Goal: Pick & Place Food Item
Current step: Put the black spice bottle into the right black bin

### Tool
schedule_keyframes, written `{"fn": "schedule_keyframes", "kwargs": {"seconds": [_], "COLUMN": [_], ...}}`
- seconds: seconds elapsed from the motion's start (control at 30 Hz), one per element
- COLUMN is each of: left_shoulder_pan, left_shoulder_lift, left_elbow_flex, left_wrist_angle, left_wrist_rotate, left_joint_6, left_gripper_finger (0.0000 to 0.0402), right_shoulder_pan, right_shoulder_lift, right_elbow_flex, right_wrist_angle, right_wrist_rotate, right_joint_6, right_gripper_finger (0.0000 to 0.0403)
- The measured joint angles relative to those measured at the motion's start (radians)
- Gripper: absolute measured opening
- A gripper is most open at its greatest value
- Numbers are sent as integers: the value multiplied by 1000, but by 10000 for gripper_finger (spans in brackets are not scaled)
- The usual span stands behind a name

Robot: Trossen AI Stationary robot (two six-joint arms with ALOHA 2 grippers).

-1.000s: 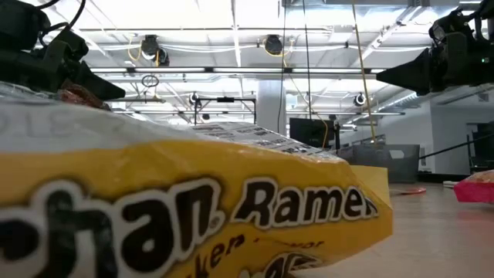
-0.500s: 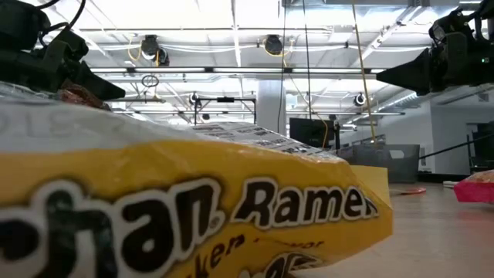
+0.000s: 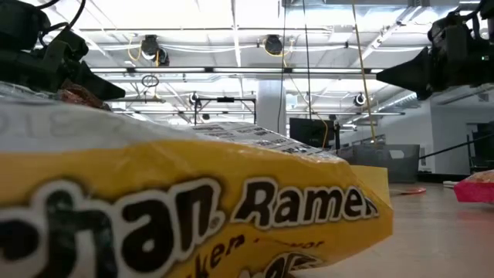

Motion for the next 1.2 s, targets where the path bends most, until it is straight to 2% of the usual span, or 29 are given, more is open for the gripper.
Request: {"fn": "schedule_keyframes", "kwargs": {"seconds": [0.23,0.43,0.53,0.7,0.93,1.03,1.2], "left_shoulder_pan": [0,0,0,0,0,0,0], "left_shoulder_lift": [0,0,0,0,0,0,0], "left_elbow_flex": [0,0,0,0,0,0,0], "left_wrist_angle": [0,0,0,0,63,137,309], "left_wrist_rotate": [0,0,0,0,-1,1,-19], "left_joint_6": [0,0,0,0,29,-90,-457], "left_gripper_finger": [33,33,33,33,33,33,33], "right_shoulder_pan": [0,0,0,0,-1,-2,-2], "right_shoulder_lift": [0,1,16,81,344,507,782], "right_elbow_flex": [-2,-2,-2,-2,4,57,256], "right_wrist_angle": [94,120,132,292,715,822,828], "right_wrist_rotate": [1,-2,-1,1,31,30,27], "right_joint_6": [219,267,341,403,384,383,282], "right_gripper_finger": [0,0,0,0,0,2,14]}}
